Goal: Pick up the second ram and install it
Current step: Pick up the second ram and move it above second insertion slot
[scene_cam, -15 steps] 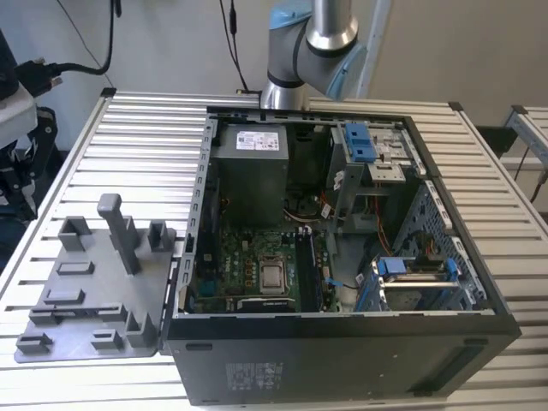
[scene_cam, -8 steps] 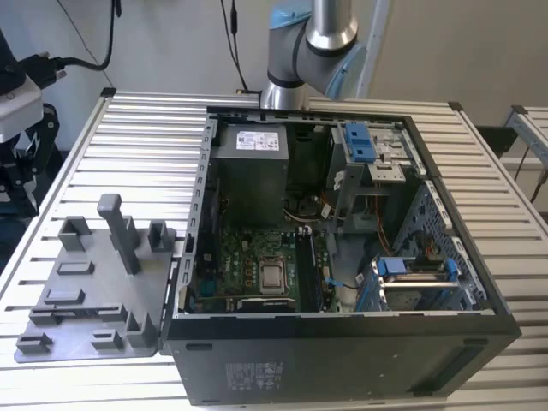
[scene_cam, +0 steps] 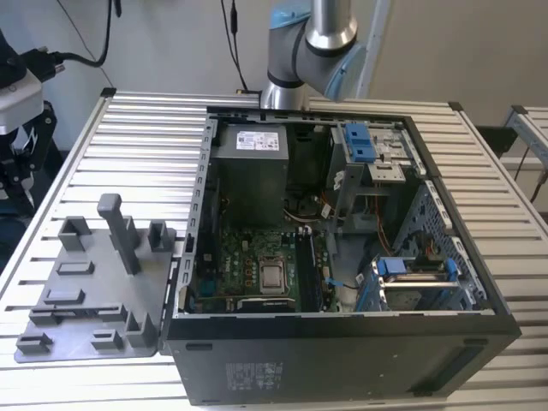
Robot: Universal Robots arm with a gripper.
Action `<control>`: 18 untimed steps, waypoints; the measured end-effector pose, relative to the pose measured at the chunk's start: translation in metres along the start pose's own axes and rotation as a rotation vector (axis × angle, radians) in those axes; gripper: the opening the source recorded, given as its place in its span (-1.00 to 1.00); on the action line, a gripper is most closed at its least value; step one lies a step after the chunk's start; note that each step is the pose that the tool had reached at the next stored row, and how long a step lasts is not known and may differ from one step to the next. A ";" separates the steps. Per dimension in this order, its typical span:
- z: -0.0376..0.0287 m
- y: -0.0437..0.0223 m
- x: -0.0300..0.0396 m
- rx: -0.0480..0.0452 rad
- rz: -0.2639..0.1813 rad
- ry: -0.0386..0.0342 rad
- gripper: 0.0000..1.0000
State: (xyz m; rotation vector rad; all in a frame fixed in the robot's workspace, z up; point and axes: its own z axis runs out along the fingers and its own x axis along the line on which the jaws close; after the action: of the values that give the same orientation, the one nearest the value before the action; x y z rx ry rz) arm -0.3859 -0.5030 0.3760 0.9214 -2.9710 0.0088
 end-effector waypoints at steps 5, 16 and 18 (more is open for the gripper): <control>0.0001 0.0014 0.0019 0.0035 -0.035 -0.0030 -0.79; 0.0006 0.0037 0.0055 0.0046 -0.122 -0.0084 -0.79; 0.0009 0.0035 0.0057 -0.0064 -0.130 -0.0180 -0.79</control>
State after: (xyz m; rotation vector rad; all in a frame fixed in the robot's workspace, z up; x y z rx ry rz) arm -0.3926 -0.5033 0.3753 1.1180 -2.9187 -0.0122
